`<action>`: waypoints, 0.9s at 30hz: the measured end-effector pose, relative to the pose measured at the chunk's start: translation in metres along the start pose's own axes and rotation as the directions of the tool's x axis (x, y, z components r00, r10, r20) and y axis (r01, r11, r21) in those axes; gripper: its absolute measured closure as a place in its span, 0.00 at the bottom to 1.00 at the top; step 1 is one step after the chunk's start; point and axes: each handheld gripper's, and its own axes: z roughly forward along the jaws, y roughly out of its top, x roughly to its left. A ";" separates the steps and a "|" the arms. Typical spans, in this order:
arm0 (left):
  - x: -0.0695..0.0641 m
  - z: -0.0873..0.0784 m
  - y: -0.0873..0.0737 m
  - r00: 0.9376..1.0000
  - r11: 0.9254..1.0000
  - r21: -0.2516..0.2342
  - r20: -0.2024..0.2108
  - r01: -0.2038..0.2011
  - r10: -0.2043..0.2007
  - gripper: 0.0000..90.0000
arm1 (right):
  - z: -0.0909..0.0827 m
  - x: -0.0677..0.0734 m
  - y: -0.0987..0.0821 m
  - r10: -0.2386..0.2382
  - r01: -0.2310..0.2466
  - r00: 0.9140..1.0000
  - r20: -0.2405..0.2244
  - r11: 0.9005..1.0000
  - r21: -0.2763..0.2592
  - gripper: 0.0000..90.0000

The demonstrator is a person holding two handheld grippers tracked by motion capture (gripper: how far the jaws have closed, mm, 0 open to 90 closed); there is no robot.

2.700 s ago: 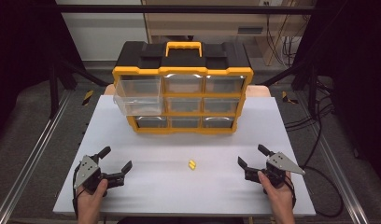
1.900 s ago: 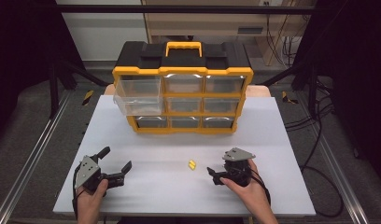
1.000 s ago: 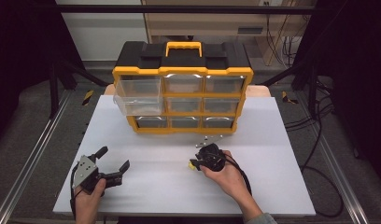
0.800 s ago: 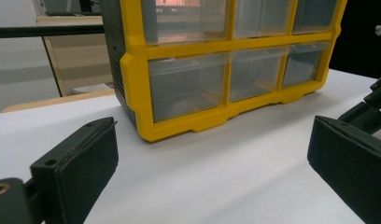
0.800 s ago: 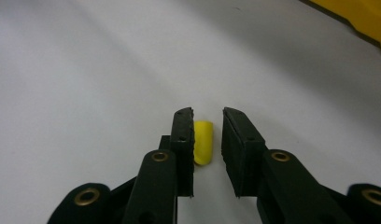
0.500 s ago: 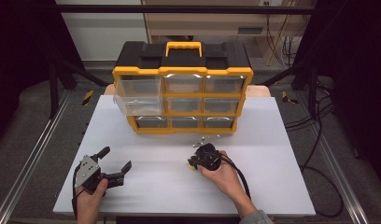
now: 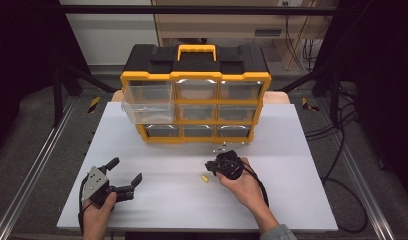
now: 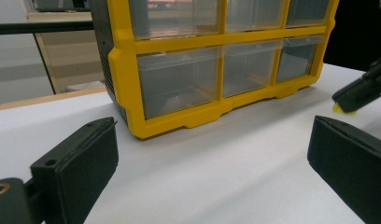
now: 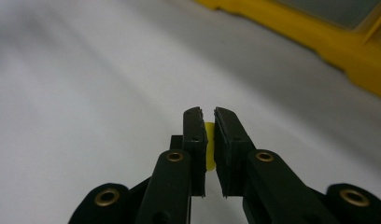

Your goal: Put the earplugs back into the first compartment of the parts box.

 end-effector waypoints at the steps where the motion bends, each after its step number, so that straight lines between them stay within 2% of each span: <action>1: 0.000 0.000 0.000 1.000 1.000 0.000 0.000 0.001 -0.001 0.02 | -0.005 0.001 0.003 -0.011 0.011 1.000 0.004 1.000 -0.019 0.93; 4: 0.000 0.001 -0.002 1.000 1.000 0.008 -0.001 0.003 -0.003 0.02 | -0.021 0.006 0.016 -0.032 0.033 0.999 0.012 0.996 -0.083 0.93; 6: -0.001 0.002 -0.002 1.000 1.000 0.013 -0.001 0.005 -0.005 0.02 | -0.037 0.010 0.032 -0.051 0.055 0.998 0.031 0.988 -0.147 0.93; 7: -0.001 0.002 -0.002 1.000 1.000 0.011 0.002 0.001 -0.001 0.02 | -0.037 0.010 0.032 -0.051 0.055 0.998 0.031 0.988 -0.147 0.93; 8: -0.002 0.002 -0.001 1.000 1.000 0.009 0.003 -0.003 0.003 0.02 | -0.043 0.011 0.037 -0.052 0.057 0.998 0.037 0.984 -0.168 0.93; 9: -0.002 0.002 0.000 1.000 1.000 0.007 0.004 -0.005 0.005 0.02 | -0.054 0.013 0.046 -0.052 0.059 0.998 0.043 0.976 -0.209 0.93; 10: -0.002 0.002 -0.001 1.000 1.000 0.010 0.005 -0.005 0.005 0.02 | -0.054 0.013 0.046 -0.052 0.059 0.998 0.043 0.976 -0.209 0.93; 13: -0.002 0.002 -0.001 1.000 1.000 0.009 0.011 -0.002 0.002 0.02 | -0.070 0.014 0.062 -0.044 0.058 0.997 0.062 0.963 -0.263 0.93; 14: -0.002 0.002 0.000 1.000 1.000 0.006 0.012 -0.001 0.001 0.02 | -0.070 0.014 0.062 -0.044 0.058 0.997 0.062 0.963 -0.263 0.93; 16: -0.002 0.003 -0.001 1.000 1.000 0.008 0.014 0.003 -0.003 0.02 | -0.076 0.013 0.069 -0.032 0.050 0.997 0.069 0.956 -0.288 0.93; 17: -0.002 0.003 -0.001 1.000 1.000 0.012 0.016 0.004 -0.004 0.02 | -0.083 0.011 0.074 -0.012 0.033 0.998 0.069 0.948 -0.316 0.93; 18: -0.002 0.004 -0.002 1.000 1.000 0.013 0.016 0.004 -0.004 0.02 | -0.083 0.011 0.074 -0.012 0.033 0.998 0.069 0.948 -0.316 0.93; 20: -0.002 0.004 -0.002 1.000 1.000 0.012 0.016 0.005 -0.005 0.02 | -0.089 0.010 0.081 0.005 0.016 0.998 0.061 0.938 -0.346 0.93; 21: -0.002 0.004 -0.002 1.000 1.000 0.012 0.016 0.003 -0.003 0.02 | -0.095 0.010 0.089 0.003 0.021 0.998 0.065 0.930 -0.366 0.93; 22: -0.002 0.004 -0.002 1.000 1.000 0.014 0.016 0.000 0.000 0.02 | -0.095 0.010 0.089 0.003 0.021 0.998 0.065 0.930 -0.366 0.93; 25: -0.003 0.004 0.000 1.000 1.000 0.007 0.018 -0.002 0.002 0.02 | -0.102 0.012 0.103 -0.007 0.038 0.997 0.079 0.921 -0.388 0.93; 27: -0.003 0.005 -0.001 1.000 1.000 0.010 0.021 -0.002 0.001 0.02 | -0.111 0.016 0.117 -0.009 0.044 0.997 0.083 0.905 -0.423 0.92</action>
